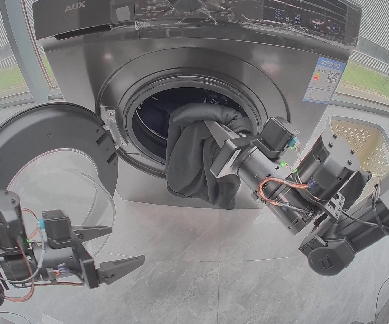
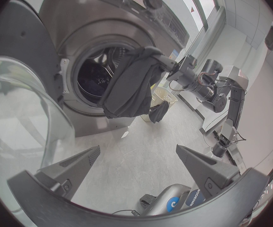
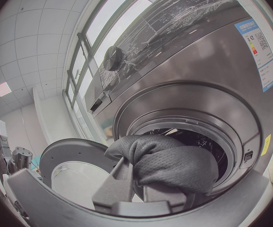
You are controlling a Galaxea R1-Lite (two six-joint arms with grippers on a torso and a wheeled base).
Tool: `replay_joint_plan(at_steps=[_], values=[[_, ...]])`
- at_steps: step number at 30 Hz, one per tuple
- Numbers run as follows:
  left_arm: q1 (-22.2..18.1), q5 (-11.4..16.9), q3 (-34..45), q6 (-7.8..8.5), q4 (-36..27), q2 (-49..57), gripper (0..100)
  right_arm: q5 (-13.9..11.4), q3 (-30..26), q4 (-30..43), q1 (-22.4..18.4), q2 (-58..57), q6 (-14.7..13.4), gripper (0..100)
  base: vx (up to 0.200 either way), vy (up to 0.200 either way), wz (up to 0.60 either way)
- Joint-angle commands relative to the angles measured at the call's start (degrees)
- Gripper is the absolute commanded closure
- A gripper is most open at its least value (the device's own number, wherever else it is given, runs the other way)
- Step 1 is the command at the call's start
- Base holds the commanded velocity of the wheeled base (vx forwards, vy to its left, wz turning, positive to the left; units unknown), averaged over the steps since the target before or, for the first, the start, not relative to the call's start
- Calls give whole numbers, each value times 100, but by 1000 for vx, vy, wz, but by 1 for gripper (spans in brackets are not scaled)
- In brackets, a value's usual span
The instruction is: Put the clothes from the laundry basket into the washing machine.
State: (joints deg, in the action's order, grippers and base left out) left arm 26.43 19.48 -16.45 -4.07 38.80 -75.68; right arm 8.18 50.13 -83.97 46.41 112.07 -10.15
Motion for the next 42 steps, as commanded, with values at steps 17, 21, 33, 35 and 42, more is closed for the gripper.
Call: replay_joint_plan(at_steps=[17, 21, 33, 35, 42], values=[[222, 232, -1019, -516, 1499, -3023, 0, -1, -12, -181, 123, -18, 14, 100, 0, 0, 0], [222, 232, -1212, -753, 2061, -3489, 0, 8, -21, -190, 193, -18, 5, 100, 0, 0, 0], [231, 161, -1713, -1245, 3169, -4508, 0, 8, -47, -190, 211, -18, 5, 100, 0, 0, 0], [231, 161, -1713, -1245, 3169, -4508, 0, 8, -47, -190, 211, -18, 5, 100, 0, 0, 0], [231, 82, -1915, -1359, 3661, -4807, 0, 8, -100, -269, 263, -18, 14, 100, 0, 0, 0]])
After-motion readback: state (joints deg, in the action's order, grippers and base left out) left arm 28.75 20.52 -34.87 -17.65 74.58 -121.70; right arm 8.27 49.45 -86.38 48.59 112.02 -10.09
